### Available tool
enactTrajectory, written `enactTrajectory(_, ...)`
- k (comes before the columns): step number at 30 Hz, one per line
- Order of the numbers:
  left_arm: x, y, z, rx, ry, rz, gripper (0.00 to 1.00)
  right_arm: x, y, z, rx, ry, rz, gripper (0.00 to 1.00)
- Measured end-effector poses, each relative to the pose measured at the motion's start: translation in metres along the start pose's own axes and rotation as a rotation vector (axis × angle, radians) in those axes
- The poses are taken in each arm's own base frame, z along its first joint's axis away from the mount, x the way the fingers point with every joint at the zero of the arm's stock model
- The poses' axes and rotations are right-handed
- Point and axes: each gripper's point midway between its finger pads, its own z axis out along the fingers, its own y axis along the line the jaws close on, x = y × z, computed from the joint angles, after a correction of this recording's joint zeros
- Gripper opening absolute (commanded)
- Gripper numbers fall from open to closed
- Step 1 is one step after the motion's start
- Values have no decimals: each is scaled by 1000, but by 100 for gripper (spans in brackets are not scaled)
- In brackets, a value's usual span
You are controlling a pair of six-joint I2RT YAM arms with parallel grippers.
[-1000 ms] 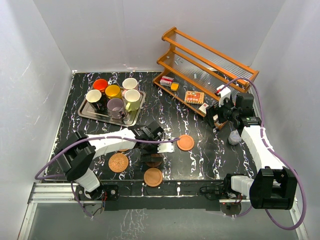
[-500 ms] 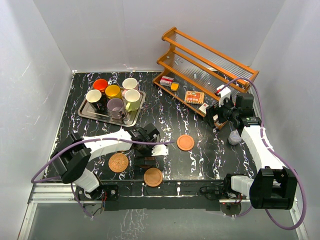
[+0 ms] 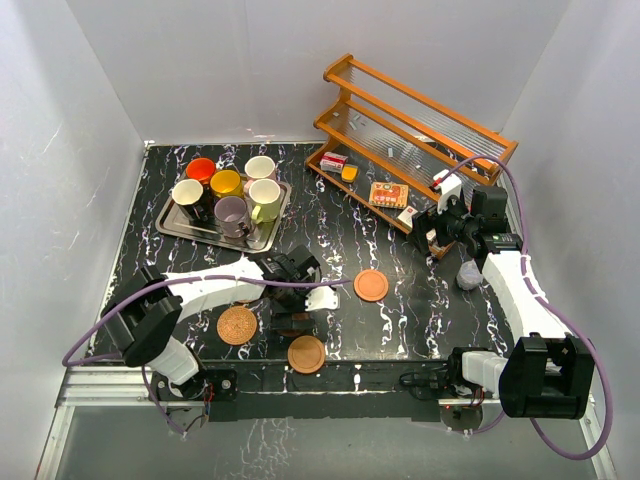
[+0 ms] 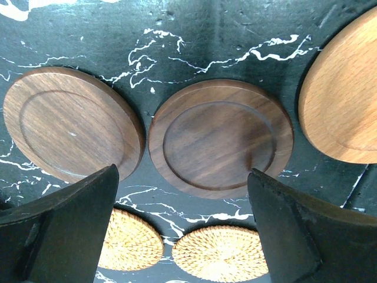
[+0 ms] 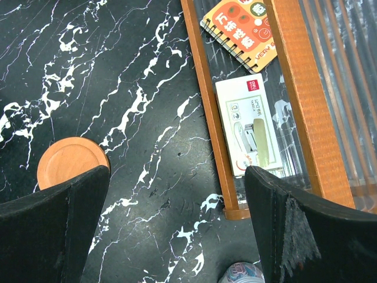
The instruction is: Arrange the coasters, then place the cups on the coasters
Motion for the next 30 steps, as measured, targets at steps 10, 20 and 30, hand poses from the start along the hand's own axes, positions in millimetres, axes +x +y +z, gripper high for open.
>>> enactTrajectory(10,-6,1,-2,-1,-24,-9,90,0,0,0,0,0,0,98)
enactTrajectory(20,-11,13,-1,-60,-57,27,90,0,0,0,0,0,0,98)
enactTrajectory(30,-8,2,3,-11,-61,39,90,0,0,0,0,0,0,98)
